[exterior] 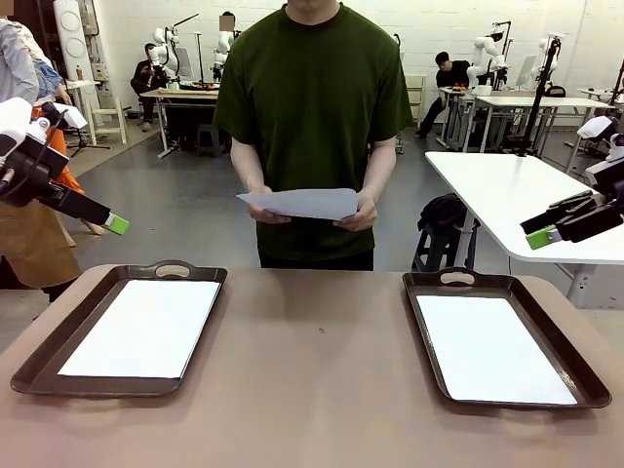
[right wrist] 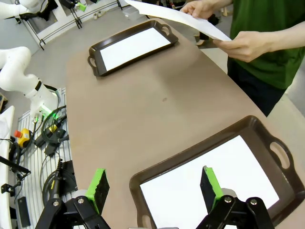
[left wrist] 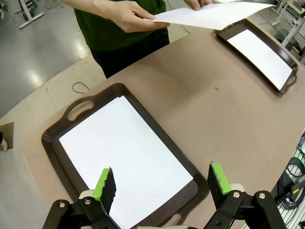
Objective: Sort the A4 documents.
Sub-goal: Receive the A4 Paper.
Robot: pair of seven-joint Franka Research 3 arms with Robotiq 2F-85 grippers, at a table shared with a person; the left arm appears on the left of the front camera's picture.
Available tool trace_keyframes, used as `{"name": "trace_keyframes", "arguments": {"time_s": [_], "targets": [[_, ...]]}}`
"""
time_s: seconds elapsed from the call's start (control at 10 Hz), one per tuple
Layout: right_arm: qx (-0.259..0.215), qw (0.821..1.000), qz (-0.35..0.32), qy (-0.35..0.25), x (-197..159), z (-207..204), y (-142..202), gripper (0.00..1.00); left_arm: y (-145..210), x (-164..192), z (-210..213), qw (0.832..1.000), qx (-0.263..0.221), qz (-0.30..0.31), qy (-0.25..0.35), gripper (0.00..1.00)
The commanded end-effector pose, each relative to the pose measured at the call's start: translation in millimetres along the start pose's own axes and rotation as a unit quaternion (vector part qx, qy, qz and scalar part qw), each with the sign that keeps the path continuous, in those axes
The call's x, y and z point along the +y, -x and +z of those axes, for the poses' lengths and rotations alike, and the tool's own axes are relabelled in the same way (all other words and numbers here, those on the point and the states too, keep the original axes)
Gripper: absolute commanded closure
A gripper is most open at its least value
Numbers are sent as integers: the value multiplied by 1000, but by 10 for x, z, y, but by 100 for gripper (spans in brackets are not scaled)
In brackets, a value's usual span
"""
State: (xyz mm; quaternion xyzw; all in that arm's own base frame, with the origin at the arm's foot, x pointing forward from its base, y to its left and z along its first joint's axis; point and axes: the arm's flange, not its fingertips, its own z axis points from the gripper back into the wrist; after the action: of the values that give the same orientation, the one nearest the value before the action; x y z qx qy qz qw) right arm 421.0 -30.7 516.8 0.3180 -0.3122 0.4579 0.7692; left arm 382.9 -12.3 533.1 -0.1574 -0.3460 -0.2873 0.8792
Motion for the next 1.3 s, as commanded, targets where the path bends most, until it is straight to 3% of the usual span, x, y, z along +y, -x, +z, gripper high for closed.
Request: {"name": "trace_keyframes", "arguments": {"time_s": [0.0, 1.2], "targets": [[-12, 1000, 6, -3, -2, -15, 2, 0, 19, 0, -13, 1000, -1, -10, 1, 0], [-12, 1000, 6, -3, -2, -15, 2, 0, 19, 0, -13, 1000, -1, -10, 1, 0]]}}
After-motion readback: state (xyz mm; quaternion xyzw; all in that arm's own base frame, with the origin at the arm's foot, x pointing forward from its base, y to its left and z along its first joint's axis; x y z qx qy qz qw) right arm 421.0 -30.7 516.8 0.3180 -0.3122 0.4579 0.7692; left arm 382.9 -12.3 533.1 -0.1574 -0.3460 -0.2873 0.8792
